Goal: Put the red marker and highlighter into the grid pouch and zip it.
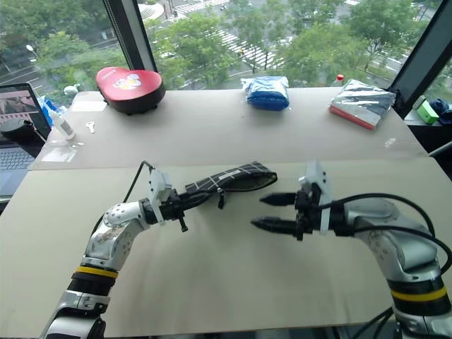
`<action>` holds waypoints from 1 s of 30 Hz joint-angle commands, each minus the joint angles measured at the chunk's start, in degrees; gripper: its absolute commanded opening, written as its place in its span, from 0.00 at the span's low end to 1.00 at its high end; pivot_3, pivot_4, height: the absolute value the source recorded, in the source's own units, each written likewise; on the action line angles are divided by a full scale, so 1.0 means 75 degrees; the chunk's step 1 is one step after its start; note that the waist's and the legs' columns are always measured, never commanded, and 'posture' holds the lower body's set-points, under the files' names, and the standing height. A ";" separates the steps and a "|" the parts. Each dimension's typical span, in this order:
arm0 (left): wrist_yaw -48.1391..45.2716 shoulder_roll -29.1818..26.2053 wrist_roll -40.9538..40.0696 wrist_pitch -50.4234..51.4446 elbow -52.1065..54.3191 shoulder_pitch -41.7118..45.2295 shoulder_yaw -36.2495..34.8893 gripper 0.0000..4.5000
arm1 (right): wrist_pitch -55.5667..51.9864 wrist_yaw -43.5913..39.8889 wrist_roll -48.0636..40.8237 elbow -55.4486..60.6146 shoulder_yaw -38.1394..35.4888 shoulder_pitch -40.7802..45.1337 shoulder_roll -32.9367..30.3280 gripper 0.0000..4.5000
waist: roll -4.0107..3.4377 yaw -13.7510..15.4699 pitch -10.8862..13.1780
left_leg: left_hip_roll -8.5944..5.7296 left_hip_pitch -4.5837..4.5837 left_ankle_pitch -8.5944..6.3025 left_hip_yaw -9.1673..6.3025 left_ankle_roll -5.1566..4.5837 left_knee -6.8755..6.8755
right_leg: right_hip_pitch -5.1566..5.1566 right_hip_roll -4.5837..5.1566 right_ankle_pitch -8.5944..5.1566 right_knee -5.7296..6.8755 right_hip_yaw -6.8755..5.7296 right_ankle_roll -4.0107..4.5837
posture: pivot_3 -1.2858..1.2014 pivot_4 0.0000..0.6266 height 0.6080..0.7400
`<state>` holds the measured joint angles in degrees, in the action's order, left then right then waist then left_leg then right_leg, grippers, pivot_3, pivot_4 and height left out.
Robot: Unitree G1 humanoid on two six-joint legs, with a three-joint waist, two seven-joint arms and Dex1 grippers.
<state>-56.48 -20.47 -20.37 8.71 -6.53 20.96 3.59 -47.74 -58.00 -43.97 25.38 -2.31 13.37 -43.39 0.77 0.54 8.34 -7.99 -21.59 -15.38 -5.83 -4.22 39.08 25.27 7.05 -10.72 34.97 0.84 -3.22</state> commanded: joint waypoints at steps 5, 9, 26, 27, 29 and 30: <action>-0.0057 0.0000 -0.0092 -0.0044 0.0206 0.0110 -0.0014 0.00 | -0.0244 0.2400 0.1291 -0.0419 0.1315 0.0620 0.1476 0.82 | 0.0000 0.0018 0.0000 | -0.0001 0.0004 0.0006 -0.0001 0.0009 0.0012 | -0.0006 -0.0002 0.0001 0.0006 -0.0004 0.0001 | 0.52 0.24 1.00; -0.0066 0.0002 -0.0081 -0.0056 0.0202 0.0116 -0.0010 0.00 | -0.0547 0.3308 0.1790 -0.1370 0.1609 0.1391 0.2419 0.82 | 0.0000 0.0013 0.0000 | -0.0004 0.0002 0.0011 0.0003 0.0017 0.0016 | 0.0000 -0.0003 0.0006 0.0011 -0.0001 0.0009 | 0.52 0.24 1.00; 0.0088 0.0074 -0.0099 -0.0017 0.0379 -0.0037 -0.0020 0.00 | -0.0059 0.3319 0.2504 -0.2136 0.1809 0.2288 0.3249 0.36 | -0.0001 -0.0036 0.0000 | -0.0005 -0.0007 0.0010 -0.0001 0.0015 0.0014 | 0.0014 -0.0009 0.0007 0.0012 -0.0006 0.0010 | 0.52 0.24 1.00; 0.0096 0.0074 -0.0101 -0.0017 0.0380 -0.0039 -0.0021 0.00 | -0.0064 0.3280 0.2481 -0.2088 0.1766 0.2255 0.3226 0.29 | -0.0001 -0.0040 0.0000 | -0.0005 -0.0006 0.0010 -0.0001 0.0015 0.0014 | 0.0014 -0.0009 0.0007 0.0013 -0.0006 0.0010 | 0.52 0.24 1.00; 0.0111 0.0070 -0.0106 -0.0015 0.0381 -0.0041 -0.0024 0.00 | -0.0084 0.3180 0.2436 -0.1982 0.1702 0.2194 0.3145 0.13 | -0.0001 -0.0043 0.0000 | -0.0005 -0.0006 0.0010 -0.0001 0.0015 0.0014 | 0.0014 -0.0009 0.0006 0.0013 -0.0007 0.0010 | 0.52 0.24 1.00; 0.0115 0.0066 -0.0108 -0.0014 0.0379 -0.0039 -0.0027 0.00 | -0.0079 0.3119 0.2427 -0.1930 0.1688 0.2168 0.3084 0.05 | -0.0001 -0.0044 -0.0001 | -0.0005 -0.0006 0.0010 -0.0002 0.0015 0.0014 | 0.0014 -0.0009 0.0007 0.0013 -0.0006 0.0010 | 0.52 0.24 1.00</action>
<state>-55.69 -20.00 -20.37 8.71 -5.83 20.44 3.72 -50.16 -33.42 -25.03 8.06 12.20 29.82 -19.57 0.76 0.21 8.33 -8.03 -21.64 -15.30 -5.84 -4.11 39.18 25.38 6.98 -10.67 35.06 0.79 -3.14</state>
